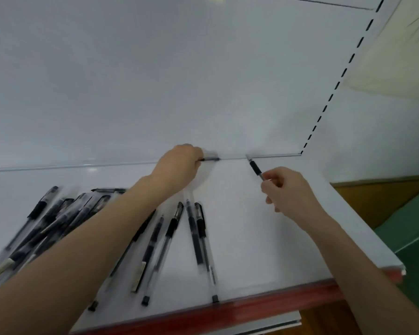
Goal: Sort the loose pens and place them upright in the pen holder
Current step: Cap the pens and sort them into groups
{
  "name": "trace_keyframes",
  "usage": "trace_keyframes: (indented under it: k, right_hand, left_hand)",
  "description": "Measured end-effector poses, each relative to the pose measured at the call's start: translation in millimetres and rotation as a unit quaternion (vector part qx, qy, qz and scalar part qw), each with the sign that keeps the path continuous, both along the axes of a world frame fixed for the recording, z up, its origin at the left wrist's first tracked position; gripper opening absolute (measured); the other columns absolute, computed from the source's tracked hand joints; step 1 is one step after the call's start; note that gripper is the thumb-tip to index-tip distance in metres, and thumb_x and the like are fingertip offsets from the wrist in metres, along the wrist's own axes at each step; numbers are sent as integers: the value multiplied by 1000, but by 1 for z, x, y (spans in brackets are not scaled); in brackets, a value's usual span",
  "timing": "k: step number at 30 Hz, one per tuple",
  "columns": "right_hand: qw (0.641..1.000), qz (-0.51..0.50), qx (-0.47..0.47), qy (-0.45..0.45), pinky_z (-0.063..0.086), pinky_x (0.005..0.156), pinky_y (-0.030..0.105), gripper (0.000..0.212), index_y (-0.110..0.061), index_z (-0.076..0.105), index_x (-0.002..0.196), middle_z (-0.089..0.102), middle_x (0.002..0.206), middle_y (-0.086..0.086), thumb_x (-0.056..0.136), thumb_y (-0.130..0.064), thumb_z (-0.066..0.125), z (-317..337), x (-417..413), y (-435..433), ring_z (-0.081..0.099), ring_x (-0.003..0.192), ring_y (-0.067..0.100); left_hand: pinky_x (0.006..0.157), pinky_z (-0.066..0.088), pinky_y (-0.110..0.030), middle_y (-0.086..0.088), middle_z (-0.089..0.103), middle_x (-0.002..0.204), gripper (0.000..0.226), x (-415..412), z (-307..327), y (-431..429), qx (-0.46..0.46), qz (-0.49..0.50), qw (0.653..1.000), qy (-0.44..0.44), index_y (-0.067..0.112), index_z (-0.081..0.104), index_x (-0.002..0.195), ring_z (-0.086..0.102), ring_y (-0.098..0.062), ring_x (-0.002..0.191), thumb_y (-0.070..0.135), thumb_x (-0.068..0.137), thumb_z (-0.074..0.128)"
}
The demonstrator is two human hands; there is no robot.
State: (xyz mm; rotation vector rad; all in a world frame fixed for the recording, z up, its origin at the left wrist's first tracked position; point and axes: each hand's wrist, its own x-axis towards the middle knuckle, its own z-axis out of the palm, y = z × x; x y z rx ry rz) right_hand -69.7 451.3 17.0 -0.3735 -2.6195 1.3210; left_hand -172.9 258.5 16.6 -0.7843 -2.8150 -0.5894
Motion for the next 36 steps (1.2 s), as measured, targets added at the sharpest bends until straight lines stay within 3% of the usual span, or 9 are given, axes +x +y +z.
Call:
trace_keyframes:
  k: [4, 11, 17, 21, 24, 26, 28, 33, 36]
  right_hand:
    - [1000, -4, -9, 3, 37, 51, 21, 8, -17, 52, 86, 53, 70, -1, 91, -18, 46, -7, 5, 3, 44, 56, 13]
    - [1000, -9, 15, 14, 35, 45, 8, 10, -20, 52, 87, 53, 68, -2, 93, -26, 46, -10, 6, 11, 45, 57, 11]
    - [1000, 2, 20, -7, 35, 47, 8, 9, -21, 53, 88, 55, 70, -2, 93, -27, 47, -11, 6, 9, 46, 58, 10]
    - [1000, 9, 14, -8, 40, 54, 16, 12, -24, 53, 80, 58, 74, -1, 92, -25, 49, -9, 8, 8, 48, 58, 12]
    - [999, 4, -19, 39, 42, 53, 13, 14, -22, 55, 78, 62, 71, -3, 91, -20, 51, 0, 10, 3, 51, 53, 4]
    - [995, 10, -58, 79, 39, 46, 9, 14, -24, 57, 79, 64, 64, -6, 90, -18, 51, 11, 12, -5, 51, 48, 1]
    - [989, 32, -89, 115, 39, 45, 11, 14, -28, 59, 84, 64, 59, -7, 90, -17, 52, 22, 16, -17, 52, 47, 3]
    - [974, 116, -106, 165, 39, 47, 16, 26, -38, 62, 91, 63, 59, -2, 89, -13, 55, 40, 31, -50, 47, 45, 6]
    - [968, 159, -86, 173, 38, 49, 14, 26, -37, 63, 92, 62, 61, 5, 88, -12, 57, 49, 39, -66, 51, 46, 5]
  left_hand:
    - [78, 39, -36, -22, 59, 109, 25, -29, -14, 27, -34, -5, 999, 22, 0, 58, 108, 55, -35, 100, 7, 92, 39]
    - [74, 40, -37, -21, 60, 99, 27, -43, -18, 40, -39, -16, 998, 46, -1, 65, 98, 55, -35, 94, 20, 90, 51]
    - [76, 41, -36, -11, 59, 108, 35, -43, -19, 42, -142, -12, 987, 69, 3, 61, 104, 52, -31, 104, 33, 93, 47]
    - [71, 38, -32, -12, 50, 90, 27, -38, -15, 36, -65, -14, 997, 32, -4, 64, 94, 53, -29, 91, 15, 93, 44]
    - [61, 33, -23, -8, 52, 72, 20, -23, -1, 26, 110, 1, 994, -30, -1, 65, 80, 50, -22, 69, 11, 90, 51]
    - [63, 42, -18, -5, 59, 68, 12, -3, 16, 17, 298, 3, 944, -144, 7, 65, 80, 53, -14, 63, 11, 88, 57]
    - [70, 50, -22, -2, 63, 71, 8, 18, 32, 6, 456, -5, 855, -247, 13, 65, 83, 60, -11, 65, 10, 87, 58]
    - [60, 52, -16, 4, 67, 68, 10, 52, 57, -26, 626, -35, 705, -332, 14, 64, 88, 61, -6, 62, 9, 87, 55]
    - [60, 53, -17, 2, 68, 67, 21, 68, 62, -43, 672, -45, 666, -322, 16, 60, 105, 62, -7, 60, 7, 87, 54]
